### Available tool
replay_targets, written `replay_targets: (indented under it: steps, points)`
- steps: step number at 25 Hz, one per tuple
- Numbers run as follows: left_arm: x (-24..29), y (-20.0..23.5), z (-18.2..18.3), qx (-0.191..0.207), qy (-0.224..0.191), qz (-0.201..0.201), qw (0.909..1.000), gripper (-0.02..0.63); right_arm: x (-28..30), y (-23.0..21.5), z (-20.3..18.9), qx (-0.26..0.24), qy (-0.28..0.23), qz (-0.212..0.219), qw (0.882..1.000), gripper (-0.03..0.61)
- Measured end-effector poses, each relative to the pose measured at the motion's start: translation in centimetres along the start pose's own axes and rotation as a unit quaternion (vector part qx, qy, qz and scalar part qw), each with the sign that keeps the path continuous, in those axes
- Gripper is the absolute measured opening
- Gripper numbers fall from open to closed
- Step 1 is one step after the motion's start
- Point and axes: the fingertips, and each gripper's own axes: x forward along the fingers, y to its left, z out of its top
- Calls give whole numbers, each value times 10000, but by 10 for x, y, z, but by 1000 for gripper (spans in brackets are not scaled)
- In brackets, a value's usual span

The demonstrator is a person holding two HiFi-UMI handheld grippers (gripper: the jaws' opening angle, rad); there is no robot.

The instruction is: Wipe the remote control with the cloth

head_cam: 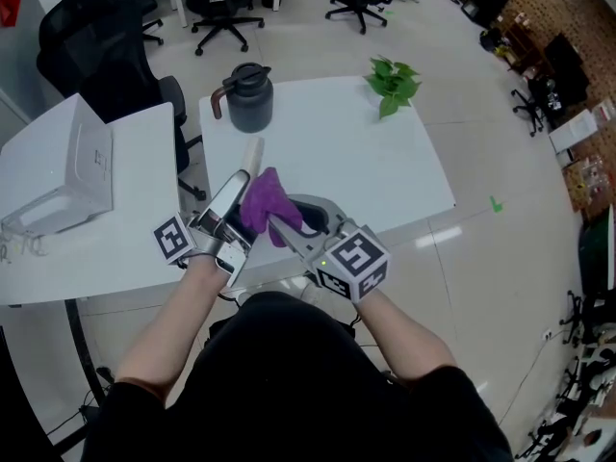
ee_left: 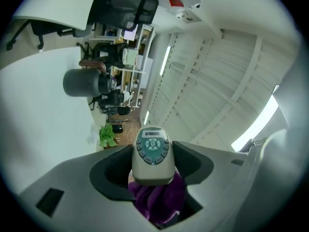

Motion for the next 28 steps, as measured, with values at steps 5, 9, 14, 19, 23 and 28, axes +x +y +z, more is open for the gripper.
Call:
replay_targets:
  steps: [5, 9, 14, 19, 23, 28]
  points:
    - [-2, 2, -24, -107, 386, 32, 9992, 249, -4, -23, 7, 52, -54, -447, 9990, 127]
    - [-5, 9, -47, -58, 769, 147, 9969, 249, -16, -56, 19, 119, -177, -953, 9952, 127]
    - [-5, 20, -44, 584, 832, 517, 9935, 249, -32, -74, 21, 77, -209, -1306, 9912, 127]
    - [-23, 92, -26, 2832, 1360, 2216, 9232, 249, -51, -89, -23, -15, 454, -1701, 9844, 127]
    - [-45, 166, -29, 4035, 2065, 3408, 8237, 250, -67, -96, -72, -98, 1162, -1863, 9755, 127]
    - [-60, 238, -33, 4737, 2611, 4263, 7250, 250, -74, -90, -104, 34, 1605, -1705, 9722, 127]
